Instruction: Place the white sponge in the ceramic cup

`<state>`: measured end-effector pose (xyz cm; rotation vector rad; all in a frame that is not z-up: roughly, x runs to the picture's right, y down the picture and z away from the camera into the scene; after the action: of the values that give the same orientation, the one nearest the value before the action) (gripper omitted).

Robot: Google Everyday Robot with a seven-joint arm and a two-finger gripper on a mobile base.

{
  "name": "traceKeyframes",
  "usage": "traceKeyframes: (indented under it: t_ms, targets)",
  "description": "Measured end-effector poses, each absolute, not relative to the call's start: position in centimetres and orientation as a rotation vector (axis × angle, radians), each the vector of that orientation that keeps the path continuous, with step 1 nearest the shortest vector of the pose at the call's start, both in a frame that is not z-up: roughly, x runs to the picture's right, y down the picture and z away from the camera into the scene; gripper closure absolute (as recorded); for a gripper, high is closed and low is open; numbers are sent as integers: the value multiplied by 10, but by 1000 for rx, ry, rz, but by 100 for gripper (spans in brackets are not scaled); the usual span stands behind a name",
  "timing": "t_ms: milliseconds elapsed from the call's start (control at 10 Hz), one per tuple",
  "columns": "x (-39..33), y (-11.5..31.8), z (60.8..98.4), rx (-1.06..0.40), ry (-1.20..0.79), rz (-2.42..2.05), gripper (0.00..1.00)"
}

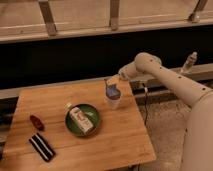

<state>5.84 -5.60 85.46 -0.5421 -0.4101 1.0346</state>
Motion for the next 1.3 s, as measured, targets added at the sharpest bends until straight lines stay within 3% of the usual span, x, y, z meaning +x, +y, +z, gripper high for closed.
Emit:
traceKeyframes:
  t_ms: [400,800,900,1300]
  targets:
    - [80,-55,863,-514,-411,1077,100]
    - [88,-40,844,-517,-468,1108,98]
    - [87,-40,844,-519,-469,1106,93]
    - [87,-40,844,-519,-470,1106,51]
